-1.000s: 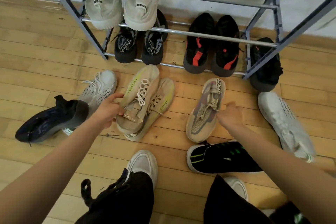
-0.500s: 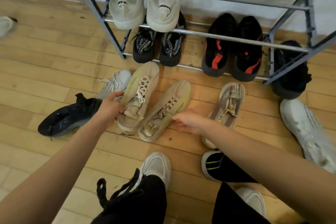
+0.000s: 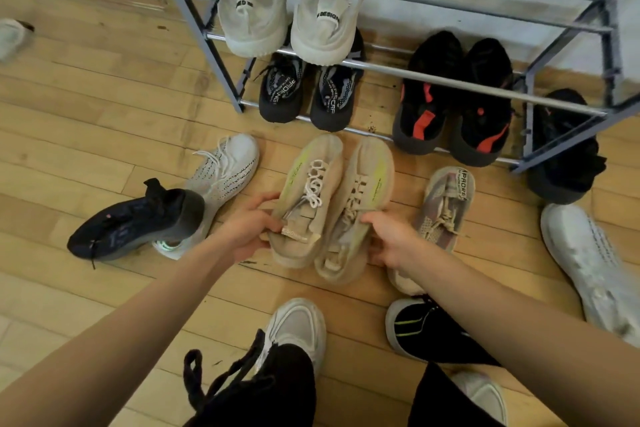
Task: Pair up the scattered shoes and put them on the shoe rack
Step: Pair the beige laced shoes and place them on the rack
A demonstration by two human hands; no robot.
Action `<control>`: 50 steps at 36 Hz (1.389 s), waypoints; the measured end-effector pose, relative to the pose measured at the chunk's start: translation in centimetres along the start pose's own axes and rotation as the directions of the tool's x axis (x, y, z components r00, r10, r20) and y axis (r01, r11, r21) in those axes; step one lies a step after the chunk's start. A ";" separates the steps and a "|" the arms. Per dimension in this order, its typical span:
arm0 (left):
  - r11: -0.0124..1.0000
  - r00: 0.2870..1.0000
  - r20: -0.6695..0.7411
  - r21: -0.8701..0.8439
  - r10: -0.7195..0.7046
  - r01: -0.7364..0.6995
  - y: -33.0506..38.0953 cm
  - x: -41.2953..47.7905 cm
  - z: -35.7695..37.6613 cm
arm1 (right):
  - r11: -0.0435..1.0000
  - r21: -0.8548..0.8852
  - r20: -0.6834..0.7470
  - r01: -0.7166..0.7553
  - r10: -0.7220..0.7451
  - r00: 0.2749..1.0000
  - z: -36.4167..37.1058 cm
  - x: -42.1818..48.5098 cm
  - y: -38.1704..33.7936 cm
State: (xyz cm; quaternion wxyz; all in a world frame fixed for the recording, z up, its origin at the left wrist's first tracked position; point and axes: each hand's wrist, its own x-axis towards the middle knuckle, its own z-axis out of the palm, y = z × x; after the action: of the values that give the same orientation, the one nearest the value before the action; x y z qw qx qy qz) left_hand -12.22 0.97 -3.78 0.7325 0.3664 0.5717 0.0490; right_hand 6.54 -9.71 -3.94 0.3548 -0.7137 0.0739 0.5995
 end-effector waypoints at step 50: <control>0.797 0.802 0.091 0.086 0.591 -0.597 11.5 -5.1 13.3 | 0.455 -0.343 -0.185 0.822 -0.890 0.416 -14.4 -9.7 -9.5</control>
State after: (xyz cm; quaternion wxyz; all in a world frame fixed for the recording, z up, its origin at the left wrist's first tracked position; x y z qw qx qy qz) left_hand 1.70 0.46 8.18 0.6755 0.5684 0.4076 0.2335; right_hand 20.50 -14.43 9.27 0.5195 -0.7727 -0.3025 0.2036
